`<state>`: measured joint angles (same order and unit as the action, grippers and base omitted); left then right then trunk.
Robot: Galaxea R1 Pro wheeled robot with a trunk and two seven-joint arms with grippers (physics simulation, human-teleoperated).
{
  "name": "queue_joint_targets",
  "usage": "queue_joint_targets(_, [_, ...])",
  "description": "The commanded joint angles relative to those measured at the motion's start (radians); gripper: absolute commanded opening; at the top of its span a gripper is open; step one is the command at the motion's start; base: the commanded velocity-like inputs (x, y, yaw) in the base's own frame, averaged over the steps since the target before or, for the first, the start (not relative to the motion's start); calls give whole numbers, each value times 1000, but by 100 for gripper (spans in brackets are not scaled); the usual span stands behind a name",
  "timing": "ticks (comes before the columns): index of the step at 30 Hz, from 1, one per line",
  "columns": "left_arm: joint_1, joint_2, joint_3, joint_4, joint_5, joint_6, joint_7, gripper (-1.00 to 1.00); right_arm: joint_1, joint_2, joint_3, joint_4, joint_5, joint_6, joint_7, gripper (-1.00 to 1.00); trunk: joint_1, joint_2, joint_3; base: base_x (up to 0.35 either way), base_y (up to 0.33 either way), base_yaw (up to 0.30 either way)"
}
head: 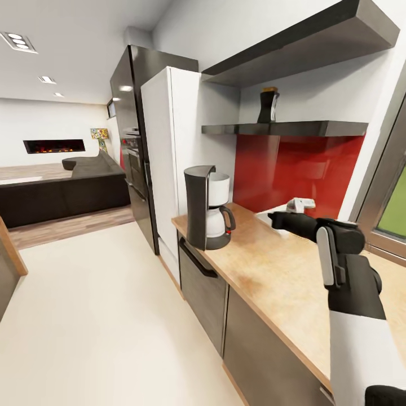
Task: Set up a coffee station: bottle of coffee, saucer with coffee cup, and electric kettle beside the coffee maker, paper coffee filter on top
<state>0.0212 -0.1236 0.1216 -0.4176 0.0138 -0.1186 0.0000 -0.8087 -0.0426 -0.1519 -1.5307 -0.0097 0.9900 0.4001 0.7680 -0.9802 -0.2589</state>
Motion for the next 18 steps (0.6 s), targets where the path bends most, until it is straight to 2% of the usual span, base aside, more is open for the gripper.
queue_joint_targets(1, [0, -1, 3, -2, 1, -1, 0, 100, -15, 4, 8, 2, -1, 6, -16, -100, 0, -1, -1, 1, 0, 0])
queue_joint_targets(2, [0, -1, 3, -1, 1, -1, 0, 100, -108, 28, 63, 32, -1, 11, -107, -100, 0, -1, -1, 0, 0, 0])
queue_joint_targets(6, [0, -1, 3, -1, 1, -1, 0, 100, -177, 59, 98, 76, 0, 17, -145, -100, 0, -1, -1, 0, 0, 0])
queue_joint_targets(7, [0, -1, 4, -1, 1, -1, 0, 100, -241, 71, 115, 151, 0, 20, -181, -100, 0, -1, -1, 0, 0, 0])
queue_joint_targets(8, [0, -1, 3, -1, 1, -1, 0, 100, -291, 76, 121, 215, -1, 21, -196, -100, 0, -1, -1, 0, 0, 0])
queue_joint_targets(10, [0, -1, 3, -1, 1, -1, 0, 100, -324, 78, 123, 255, -1, 22, -202, -100, 0, -1, -1, 0, 0, 0])
queue_joint_targets(11, [0, -1, 3, -1, 1, -1, 0, 100, -384, 81, 126, 323, -1, 23, -208, -100, 0, -1, -1, 0, 0, 0])
queue_joint_targets(12, [0, -1, 3, -1, 1, -1, 0, 100, -397, 83, 126, 338, -1, 23, -209, -100, 0, -1, -1, 0, 0, 0])
queue_joint_targets(13, [0, -1, 3, -1, 1, -1, 0, 100, -466, 101, 127, 424, 0, 24, -220, -100, 0, -1, -1, 0, 0, 0])
queue_joint_targets(16, [0, -1, 3, -1, 1, -1, 0, 100, -512, 114, 128, 481, 0, 24, -245, -100, 0, -1, -1, 0, 0, 0])
queue_joint_targets(18, [0, -1, 3, -1, 1, -1, 0, 100, -558, 132, 128, 544, 0, 24, -280, -100, 0, -1, -1, 0, 0, 0])
